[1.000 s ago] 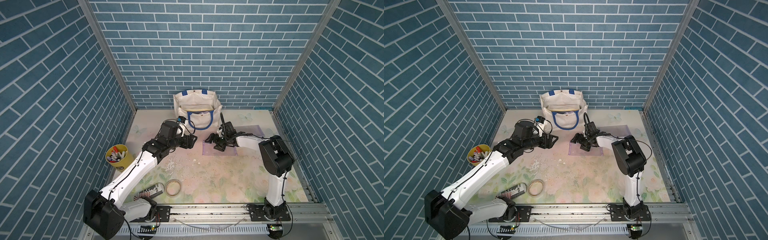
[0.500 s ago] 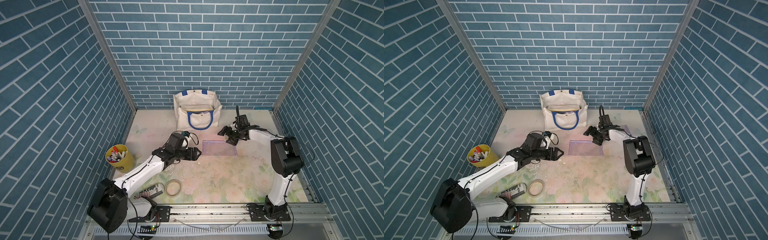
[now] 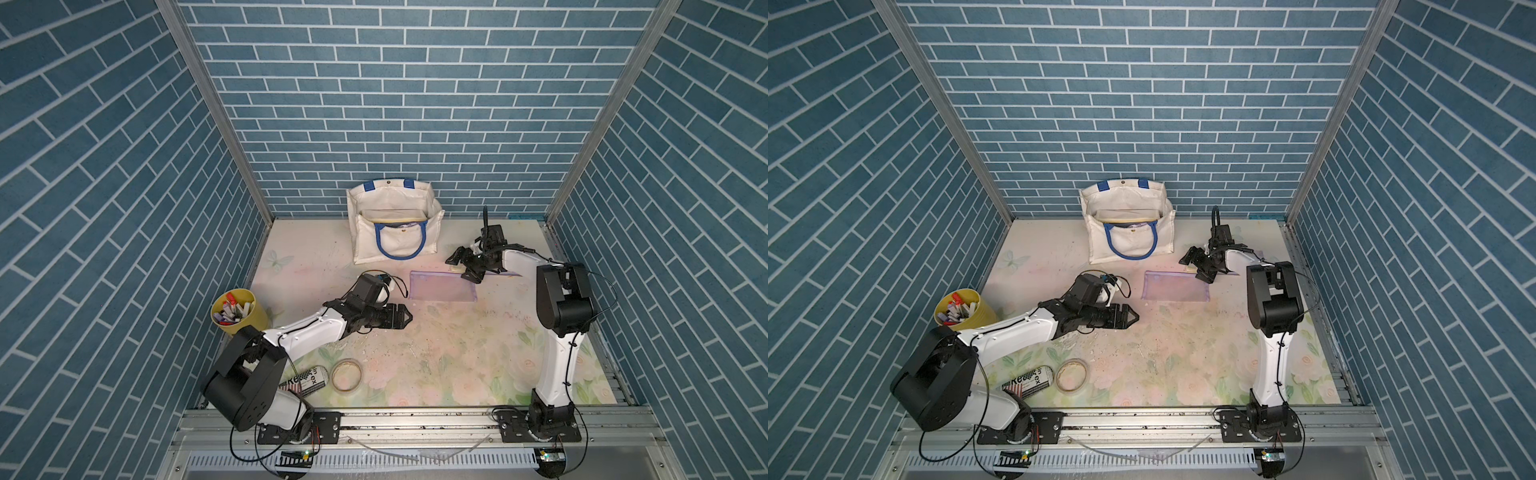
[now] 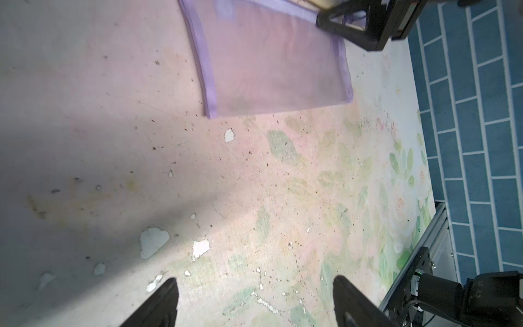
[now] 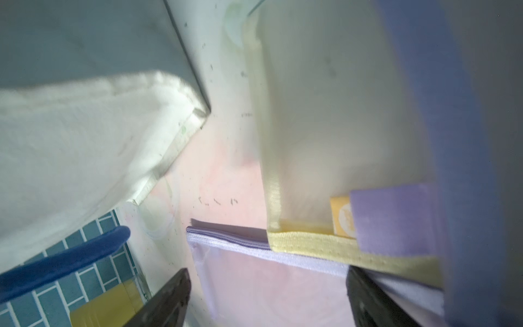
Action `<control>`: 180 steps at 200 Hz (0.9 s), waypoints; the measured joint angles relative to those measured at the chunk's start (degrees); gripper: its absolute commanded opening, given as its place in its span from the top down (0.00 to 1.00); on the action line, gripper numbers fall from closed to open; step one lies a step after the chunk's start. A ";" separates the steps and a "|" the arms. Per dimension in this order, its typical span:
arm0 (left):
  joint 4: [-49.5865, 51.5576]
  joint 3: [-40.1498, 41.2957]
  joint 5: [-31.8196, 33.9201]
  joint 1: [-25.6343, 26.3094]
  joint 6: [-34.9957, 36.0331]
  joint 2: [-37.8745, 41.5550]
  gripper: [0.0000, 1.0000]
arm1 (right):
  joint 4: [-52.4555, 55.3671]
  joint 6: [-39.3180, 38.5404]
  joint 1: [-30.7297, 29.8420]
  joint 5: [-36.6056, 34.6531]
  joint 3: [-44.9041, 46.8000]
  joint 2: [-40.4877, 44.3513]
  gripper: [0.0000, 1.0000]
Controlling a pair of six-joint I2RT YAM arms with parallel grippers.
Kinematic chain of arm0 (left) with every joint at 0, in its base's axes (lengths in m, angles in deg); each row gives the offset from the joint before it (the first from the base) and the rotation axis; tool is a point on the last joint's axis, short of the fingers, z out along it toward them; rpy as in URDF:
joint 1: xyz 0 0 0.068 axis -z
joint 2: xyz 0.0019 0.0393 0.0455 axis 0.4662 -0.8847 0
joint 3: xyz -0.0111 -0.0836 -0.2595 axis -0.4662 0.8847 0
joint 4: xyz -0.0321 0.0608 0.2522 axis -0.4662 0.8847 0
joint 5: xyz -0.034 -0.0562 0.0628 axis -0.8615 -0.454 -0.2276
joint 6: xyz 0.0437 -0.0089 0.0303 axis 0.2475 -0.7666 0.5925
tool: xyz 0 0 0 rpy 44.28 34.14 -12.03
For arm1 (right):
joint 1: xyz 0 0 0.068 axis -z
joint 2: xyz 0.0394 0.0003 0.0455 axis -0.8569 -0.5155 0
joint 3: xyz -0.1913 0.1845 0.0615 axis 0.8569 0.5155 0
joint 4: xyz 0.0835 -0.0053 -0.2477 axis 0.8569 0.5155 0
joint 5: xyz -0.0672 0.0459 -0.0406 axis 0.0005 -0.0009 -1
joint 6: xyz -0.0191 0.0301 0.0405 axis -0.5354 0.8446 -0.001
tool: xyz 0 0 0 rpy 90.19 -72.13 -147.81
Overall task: Put the pencil pouch into the canvas bag
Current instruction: Adjust the pencil pouch at the center of the board.
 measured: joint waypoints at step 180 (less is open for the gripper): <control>-7.63 -0.44 1.20 0.39 -4.33 -6.71 0.14 | -21.05 20.63 -13.77 2.12 27.23 15.04 0.13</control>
